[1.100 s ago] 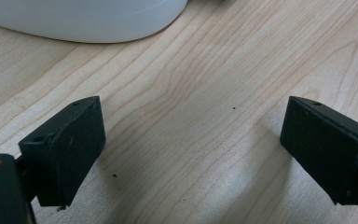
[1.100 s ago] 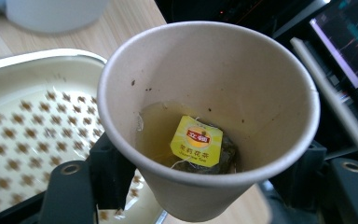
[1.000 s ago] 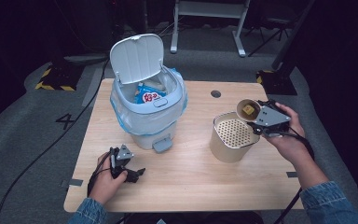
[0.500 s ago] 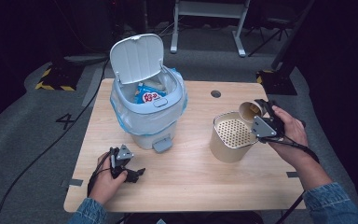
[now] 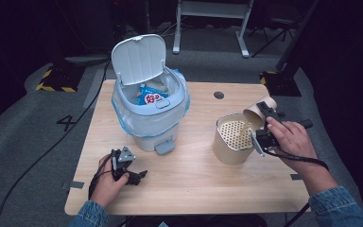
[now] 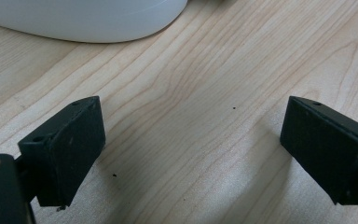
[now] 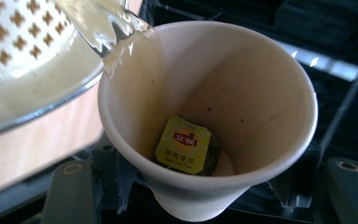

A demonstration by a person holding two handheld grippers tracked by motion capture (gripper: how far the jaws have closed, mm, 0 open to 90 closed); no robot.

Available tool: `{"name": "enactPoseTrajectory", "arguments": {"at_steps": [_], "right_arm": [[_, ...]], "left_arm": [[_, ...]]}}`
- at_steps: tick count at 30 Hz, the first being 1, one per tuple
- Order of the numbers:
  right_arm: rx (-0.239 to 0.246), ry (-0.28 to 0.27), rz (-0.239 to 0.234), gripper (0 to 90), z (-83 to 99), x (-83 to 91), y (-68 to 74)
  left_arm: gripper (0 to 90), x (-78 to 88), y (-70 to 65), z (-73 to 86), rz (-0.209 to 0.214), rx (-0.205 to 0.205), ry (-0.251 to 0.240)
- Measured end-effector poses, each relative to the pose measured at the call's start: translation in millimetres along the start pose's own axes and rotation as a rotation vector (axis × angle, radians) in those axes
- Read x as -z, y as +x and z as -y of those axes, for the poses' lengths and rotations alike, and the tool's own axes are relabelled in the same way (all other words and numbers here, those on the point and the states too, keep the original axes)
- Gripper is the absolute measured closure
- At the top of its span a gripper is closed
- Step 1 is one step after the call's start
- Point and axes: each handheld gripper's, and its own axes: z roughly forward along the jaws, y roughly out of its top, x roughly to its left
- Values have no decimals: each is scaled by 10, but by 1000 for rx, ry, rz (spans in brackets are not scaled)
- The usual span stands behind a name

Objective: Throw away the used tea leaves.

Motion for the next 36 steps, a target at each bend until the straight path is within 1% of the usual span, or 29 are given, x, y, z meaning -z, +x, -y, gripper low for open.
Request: {"name": "enactPoseTrajectory", "arguments": {"at_steps": [3,6,8,9,10,11,14,16,17,19,21,22,26,27,31,33,35,36], "right_arm": [[117,21,56,351,-67,28,32],[212,46,105,354,-133,48,58],[295,72,141,355,-179,58,79],[331,83,163,356,-203,63,91],[353,90,180,356,-223,73,104],[397,95,198,356,-242,79,105],[464,120,246,358,-290,107,110],[511,136,287,359,-318,125,116],[534,142,296,360,-332,131,111],[561,157,315,360,-346,139,108],[611,165,329,360,-360,140,107],[626,172,336,360,-367,145,110],[663,177,343,360,-383,155,113],[678,187,344,360,-391,162,111],[673,183,341,363,-396,161,115],[681,185,340,364,-401,161,110],[682,185,349,364,-403,162,110],[693,187,345,365,-403,160,102]], "left_arm": [[69,-1,-1,0,1,4,0],[70,0,0,0,0,1,0],[69,0,0,0,0,1,0],[69,-1,-2,1,1,3,0],[69,-1,-2,1,1,4,0],[69,-1,-2,0,1,3,0],[69,-1,-2,1,1,3,0],[70,0,0,0,0,1,0],[69,0,-2,0,1,3,0],[70,0,0,0,0,1,0],[69,0,0,0,0,0,0],[69,0,0,0,0,0,0],[69,0,0,0,0,0,0],[70,0,0,0,0,0,0],[69,0,0,0,0,0,0],[69,0,0,0,0,0,0],[69,-1,-2,1,1,4,0],[70,0,0,0,0,0,0]]}}
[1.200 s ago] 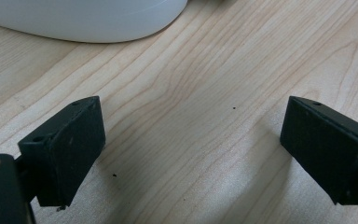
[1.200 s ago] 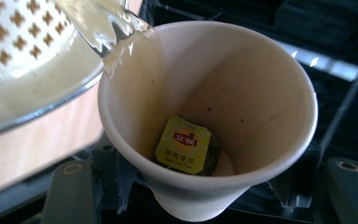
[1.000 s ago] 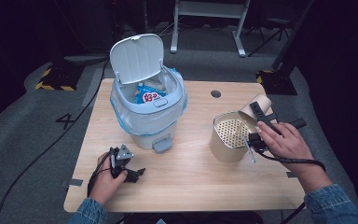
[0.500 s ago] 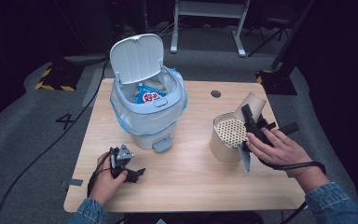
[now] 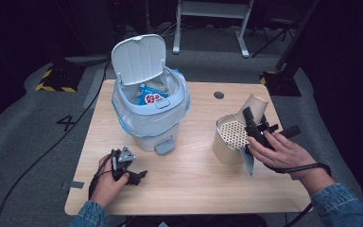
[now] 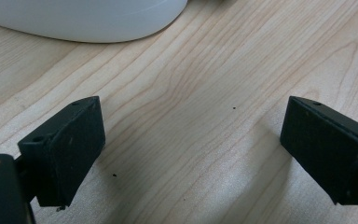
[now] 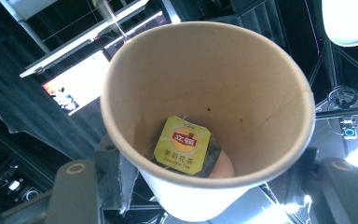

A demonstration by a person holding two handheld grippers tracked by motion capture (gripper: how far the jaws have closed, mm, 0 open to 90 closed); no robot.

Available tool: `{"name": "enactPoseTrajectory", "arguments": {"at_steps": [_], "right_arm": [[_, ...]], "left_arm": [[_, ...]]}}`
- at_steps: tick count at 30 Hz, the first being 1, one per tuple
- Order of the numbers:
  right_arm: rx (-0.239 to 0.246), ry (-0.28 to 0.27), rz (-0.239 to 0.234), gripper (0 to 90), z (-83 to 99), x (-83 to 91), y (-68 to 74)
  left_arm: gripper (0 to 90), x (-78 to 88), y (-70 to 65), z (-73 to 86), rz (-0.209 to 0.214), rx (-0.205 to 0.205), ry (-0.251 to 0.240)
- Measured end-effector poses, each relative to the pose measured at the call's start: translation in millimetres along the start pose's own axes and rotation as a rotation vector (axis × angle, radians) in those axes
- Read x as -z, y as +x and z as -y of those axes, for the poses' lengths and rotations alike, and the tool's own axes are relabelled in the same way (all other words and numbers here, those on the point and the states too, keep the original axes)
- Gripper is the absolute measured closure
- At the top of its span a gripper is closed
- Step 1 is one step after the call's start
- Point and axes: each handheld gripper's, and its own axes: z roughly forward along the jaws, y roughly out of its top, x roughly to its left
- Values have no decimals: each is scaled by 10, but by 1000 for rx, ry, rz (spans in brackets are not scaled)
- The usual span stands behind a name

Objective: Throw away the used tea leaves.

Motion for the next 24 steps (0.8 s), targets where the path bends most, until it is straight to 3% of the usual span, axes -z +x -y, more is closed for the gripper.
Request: {"name": "enactPoseTrajectory", "arguments": {"at_steps": [4,6,8,11,17,24], "right_arm": [[-9,21,-2,368,28,-8,-11],[29,1,-3,370,-8,-3,-1],[2,40,-8,371,47,-25,-35],[16,24,-7,372,48,-22,-40],[-27,26,-28,367,81,-27,8],[-119,22,-34,358,155,-29,-9]], "left_arm": [[69,-1,-2,1,1,3,0],[69,0,0,0,0,0,0],[70,0,0,0,0,0,0],[69,0,0,0,0,0,0],[69,0,0,0,0,0,0],[69,0,0,0,0,0,0]]}}
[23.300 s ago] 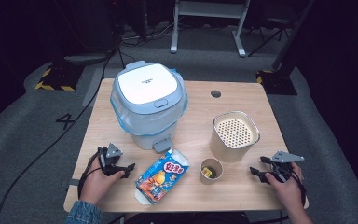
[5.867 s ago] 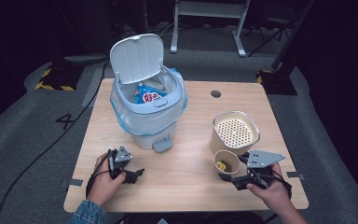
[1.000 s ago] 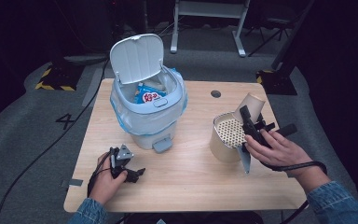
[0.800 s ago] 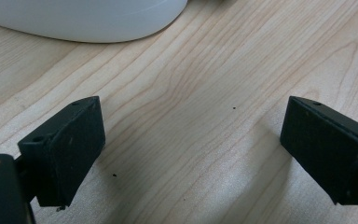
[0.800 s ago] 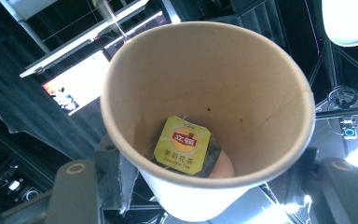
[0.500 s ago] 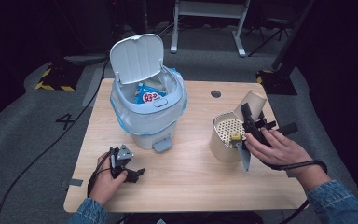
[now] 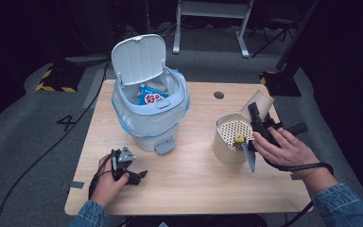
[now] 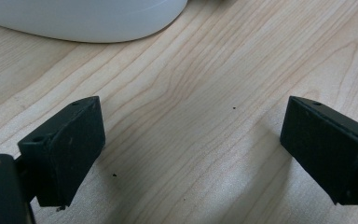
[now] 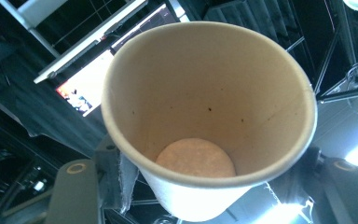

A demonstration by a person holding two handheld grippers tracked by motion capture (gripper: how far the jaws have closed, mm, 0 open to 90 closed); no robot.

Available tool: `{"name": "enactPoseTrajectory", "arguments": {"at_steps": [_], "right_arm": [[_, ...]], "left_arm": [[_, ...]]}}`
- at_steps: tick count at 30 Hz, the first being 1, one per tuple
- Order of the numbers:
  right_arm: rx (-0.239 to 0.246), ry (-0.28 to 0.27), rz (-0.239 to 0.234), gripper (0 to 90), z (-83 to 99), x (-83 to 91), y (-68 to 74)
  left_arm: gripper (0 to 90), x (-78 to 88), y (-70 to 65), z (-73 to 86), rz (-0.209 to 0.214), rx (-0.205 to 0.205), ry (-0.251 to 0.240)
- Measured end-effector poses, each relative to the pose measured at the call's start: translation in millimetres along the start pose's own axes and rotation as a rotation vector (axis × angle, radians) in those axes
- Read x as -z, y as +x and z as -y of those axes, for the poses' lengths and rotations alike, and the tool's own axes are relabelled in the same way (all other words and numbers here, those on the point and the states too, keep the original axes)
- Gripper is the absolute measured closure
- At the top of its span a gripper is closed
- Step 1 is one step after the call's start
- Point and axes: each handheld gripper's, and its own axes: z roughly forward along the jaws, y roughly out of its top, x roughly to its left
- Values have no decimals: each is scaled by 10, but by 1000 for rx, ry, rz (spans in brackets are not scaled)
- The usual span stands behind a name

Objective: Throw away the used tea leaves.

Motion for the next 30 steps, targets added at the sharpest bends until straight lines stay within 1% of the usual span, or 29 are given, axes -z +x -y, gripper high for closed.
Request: {"name": "enactPoseTrajectory", "arguments": {"at_steps": [1,2,6,8,9,10,11,12,13,14,15,17,19,20,24,26,27,28,29,30], "right_arm": [[-13,1,0,357,10,1,-3],[-8,1,-2,356,20,1,-17],[-59,0,-6,353,58,-9,-36],[-104,-9,-18,350,82,-16,-53],[-138,-17,-25,349,100,-22,-66],[-189,-27,-43,347,122,-30,-75],[-224,-36,-55,346,144,-39,-82],[-247,-41,-65,345,165,-46,-89],[-287,-55,-83,343,191,-56,-96],[-337,-76,-102,342,222,-69,-106],[-388,-87,-110,341,254,-80,-110],[-472,-96,-140,337,316,-98,-113],[-571,-133,-172,333,375,-118,-110],[-613,-146,-196,331,405,-125,-112],[-810,-198,-274,329,508,-161,-86],[-893,-212,-301,328,558,-174,-71],[-940,-217,-322,328,588,-180,-64],[-987,-229,-332,327,621,-194,-57],[-1041,-241,-348,327,651,-205,-45],[-1105,-253,-370,326,680,-215,-31]], "left_arm": [[69,0,0,0,0,0,0],[69,0,0,0,0,0,0],[69,0,0,0,0,0,0],[69,0,0,0,0,0,0],[69,0,0,0,0,0,0],[69,0,0,0,0,0,0],[69,0,0,0,0,0,0],[69,0,0,0,0,0,0],[69,0,0,0,0,0,0],[69,0,0,0,0,0,0],[69,0,0,0,0,0,0],[69,0,0,0,0,0,0],[69,0,0,0,0,0,0],[69,0,0,0,0,0,0],[69,0,0,0,0,0,0],[69,0,0,0,0,0,0],[69,0,-1,0,1,2,0],[69,0,0,0,0,0,0],[70,0,0,0,0,0,0],[69,0,0,0,0,0,0]]}}
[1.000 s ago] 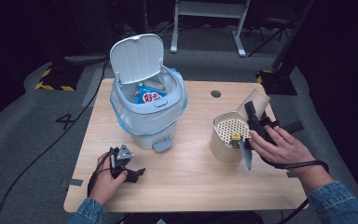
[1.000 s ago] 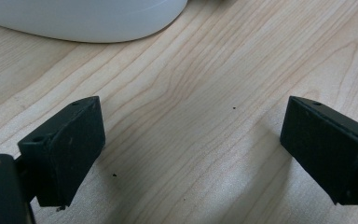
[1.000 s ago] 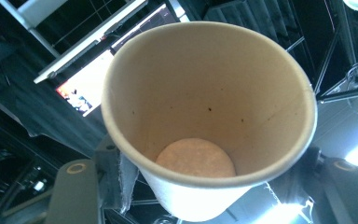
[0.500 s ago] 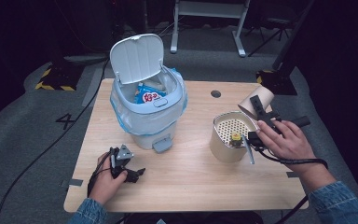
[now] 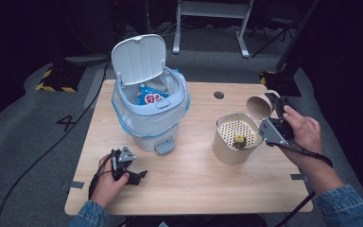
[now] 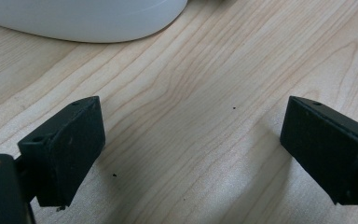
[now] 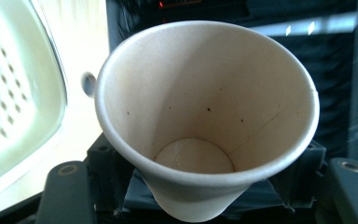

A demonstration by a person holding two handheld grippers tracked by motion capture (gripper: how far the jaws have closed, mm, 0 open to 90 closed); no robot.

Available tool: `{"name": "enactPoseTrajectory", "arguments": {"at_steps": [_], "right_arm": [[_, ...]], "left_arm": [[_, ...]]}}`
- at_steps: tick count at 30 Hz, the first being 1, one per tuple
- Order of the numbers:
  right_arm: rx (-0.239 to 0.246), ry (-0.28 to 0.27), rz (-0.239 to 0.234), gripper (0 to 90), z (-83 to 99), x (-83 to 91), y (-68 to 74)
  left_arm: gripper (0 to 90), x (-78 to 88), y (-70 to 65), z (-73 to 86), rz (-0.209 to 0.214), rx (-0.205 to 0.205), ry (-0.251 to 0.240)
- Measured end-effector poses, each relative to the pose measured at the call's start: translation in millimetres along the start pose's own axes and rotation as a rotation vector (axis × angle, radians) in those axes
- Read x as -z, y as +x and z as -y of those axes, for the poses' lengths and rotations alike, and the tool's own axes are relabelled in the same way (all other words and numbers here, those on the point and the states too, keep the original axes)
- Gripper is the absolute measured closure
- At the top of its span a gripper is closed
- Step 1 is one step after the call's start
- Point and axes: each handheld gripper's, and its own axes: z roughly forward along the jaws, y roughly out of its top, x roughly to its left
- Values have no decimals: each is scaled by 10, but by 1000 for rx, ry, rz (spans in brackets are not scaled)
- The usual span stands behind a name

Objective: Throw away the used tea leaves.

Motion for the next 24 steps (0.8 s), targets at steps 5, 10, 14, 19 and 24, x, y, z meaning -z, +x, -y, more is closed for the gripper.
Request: {"name": "enactPoseTrajectory", "arguments": {"at_steps": [5,10,14,19,24], "right_arm": [[-367,-53,-108,321,139,2,-81],[-737,-124,-264,317,298,-5,-141],[-942,-170,-357,317,390,-6,-142],[-1120,-217,-507,317,409,32,-109],[-1135,-232,-577,316,335,103,-49]], "left_arm": [[69,0,0,0,0,-1,0],[69,0,0,0,0,0,0],[69,0,0,0,0,0,0],[69,0,0,0,0,0,0],[69,0,0,0,0,0,0]]}}
